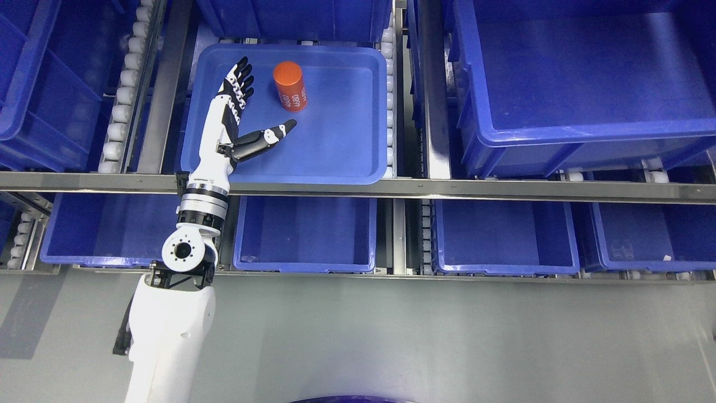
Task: Grab orange capacitor from left shelf to right desk
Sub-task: 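Reach the left hand down into the blue bin toward the orange capacitor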
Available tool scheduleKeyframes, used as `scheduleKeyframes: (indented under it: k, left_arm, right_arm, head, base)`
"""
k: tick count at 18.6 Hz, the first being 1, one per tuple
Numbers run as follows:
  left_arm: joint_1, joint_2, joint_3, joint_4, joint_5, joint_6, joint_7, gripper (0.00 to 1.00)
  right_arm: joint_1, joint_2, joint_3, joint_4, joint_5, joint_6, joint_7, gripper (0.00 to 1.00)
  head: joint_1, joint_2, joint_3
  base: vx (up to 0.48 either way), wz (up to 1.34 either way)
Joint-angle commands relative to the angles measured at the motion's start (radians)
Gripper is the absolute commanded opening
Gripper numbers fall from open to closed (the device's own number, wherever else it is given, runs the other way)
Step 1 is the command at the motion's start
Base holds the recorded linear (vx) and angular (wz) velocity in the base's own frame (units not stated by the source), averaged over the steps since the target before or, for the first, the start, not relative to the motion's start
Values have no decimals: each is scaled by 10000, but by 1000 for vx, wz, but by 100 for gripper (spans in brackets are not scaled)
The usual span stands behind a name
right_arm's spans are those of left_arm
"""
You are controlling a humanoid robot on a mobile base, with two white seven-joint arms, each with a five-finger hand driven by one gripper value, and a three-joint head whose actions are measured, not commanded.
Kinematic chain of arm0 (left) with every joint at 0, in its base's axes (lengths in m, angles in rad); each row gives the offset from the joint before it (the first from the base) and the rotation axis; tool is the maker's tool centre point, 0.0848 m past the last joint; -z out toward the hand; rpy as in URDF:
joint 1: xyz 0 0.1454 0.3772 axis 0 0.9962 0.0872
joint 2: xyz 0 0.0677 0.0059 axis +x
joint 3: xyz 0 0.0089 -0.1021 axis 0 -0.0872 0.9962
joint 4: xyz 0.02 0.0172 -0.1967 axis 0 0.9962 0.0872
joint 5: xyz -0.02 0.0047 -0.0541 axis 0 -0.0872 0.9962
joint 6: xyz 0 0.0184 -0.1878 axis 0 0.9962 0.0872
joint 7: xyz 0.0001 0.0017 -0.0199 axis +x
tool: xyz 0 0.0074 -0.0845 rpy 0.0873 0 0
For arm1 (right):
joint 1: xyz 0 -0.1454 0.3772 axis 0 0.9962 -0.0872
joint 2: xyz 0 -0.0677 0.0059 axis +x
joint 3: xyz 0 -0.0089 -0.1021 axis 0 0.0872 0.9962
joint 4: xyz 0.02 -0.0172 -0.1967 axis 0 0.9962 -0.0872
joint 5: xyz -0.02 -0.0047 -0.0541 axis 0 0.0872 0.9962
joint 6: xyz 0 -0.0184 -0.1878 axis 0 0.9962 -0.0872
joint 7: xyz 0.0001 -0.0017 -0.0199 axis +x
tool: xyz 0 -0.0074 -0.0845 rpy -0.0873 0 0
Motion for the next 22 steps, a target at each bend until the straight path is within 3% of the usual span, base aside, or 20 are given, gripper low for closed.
scheduleKeyframes:
  k: [1, 7, 15, 22]
  left_arm:
    - [45, 148, -38, -18, 303, -26, -5, 100]
    - [-290, 148, -84, 333, 242, 142, -97, 100]
    - [-1687, 148, -620, 2112, -1107, 219, -128, 99]
    - [-2774, 148, -621, 3997, -1154, 204, -128, 96]
  right_arm:
    - [16, -175, -107, -337, 0, 31, -2, 100]
    - [16, -175, -107, -337, 0, 16, -2, 100]
    - [16, -175, -107, -337, 0, 31, -2, 100]
    - [16, -175, -107, -337, 0, 31, -2, 100]
  head:
    - [0, 0, 0]
    - [0, -1, 0]
    - [0, 0, 0]
    - [0, -1, 0]
  base:
    - [0, 0]
    - [0, 0]
    - [0, 0]
    - [0, 0]
